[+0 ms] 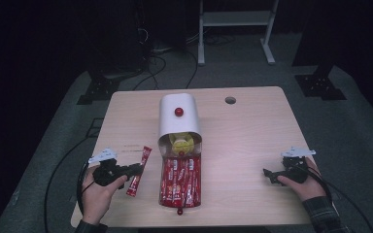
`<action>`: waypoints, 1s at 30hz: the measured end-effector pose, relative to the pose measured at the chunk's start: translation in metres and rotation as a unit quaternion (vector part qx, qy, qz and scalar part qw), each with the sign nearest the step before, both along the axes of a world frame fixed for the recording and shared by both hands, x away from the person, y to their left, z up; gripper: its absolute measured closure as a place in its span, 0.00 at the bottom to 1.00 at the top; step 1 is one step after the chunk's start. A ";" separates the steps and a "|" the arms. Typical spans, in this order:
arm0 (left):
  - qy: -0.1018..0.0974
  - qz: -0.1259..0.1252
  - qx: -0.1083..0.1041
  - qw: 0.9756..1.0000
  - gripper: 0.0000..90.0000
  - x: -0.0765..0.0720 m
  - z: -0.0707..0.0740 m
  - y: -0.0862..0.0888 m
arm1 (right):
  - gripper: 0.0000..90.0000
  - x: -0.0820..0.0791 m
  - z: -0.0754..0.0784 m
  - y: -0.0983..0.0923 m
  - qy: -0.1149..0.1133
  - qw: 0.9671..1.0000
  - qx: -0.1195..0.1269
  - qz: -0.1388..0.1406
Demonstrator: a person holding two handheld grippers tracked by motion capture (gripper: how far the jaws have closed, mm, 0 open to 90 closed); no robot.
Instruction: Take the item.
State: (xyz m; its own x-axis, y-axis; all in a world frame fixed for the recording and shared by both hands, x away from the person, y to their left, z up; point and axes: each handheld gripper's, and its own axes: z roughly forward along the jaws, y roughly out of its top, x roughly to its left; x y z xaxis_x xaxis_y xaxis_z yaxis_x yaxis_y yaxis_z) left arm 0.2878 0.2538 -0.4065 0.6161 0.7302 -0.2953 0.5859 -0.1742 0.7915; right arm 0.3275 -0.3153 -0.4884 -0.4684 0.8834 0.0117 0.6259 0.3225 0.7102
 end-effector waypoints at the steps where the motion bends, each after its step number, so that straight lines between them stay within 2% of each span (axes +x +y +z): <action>1: -0.001 0.002 0.002 1.000 0.92 0.001 -0.001 0.001 | 0.00 0.000 0.000 0.000 0.000 1.000 0.000 0.000; 9: -0.004 0.019 0.012 1.000 0.92 0.011 -0.005 0.006 | 0.00 0.000 0.000 0.000 0.000 1.000 0.000 0.000; 16: 0.003 0.030 0.021 0.999 0.92 0.021 -0.012 0.006 | 0.00 0.000 0.000 0.000 0.000 1.000 0.000 0.000; 24: 0.013 0.032 0.048 0.998 0.92 0.033 -0.024 0.000 | 0.00 0.000 0.000 0.000 0.000 1.000 0.000 0.000; 30: 0.022 0.033 0.060 0.997 0.92 0.040 -0.032 -0.004 | 0.00 0.000 0.000 0.000 0.000 1.000 0.000 0.000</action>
State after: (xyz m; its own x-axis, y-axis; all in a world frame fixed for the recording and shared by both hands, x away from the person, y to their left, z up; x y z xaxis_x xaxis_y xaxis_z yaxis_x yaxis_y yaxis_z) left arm 0.3279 0.2501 -0.4382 0.5546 0.8001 -0.2287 0.6329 -0.2271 0.7402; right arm 0.3275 -0.3153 -0.4884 -0.4682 0.8835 0.0118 0.6259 0.3223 0.7102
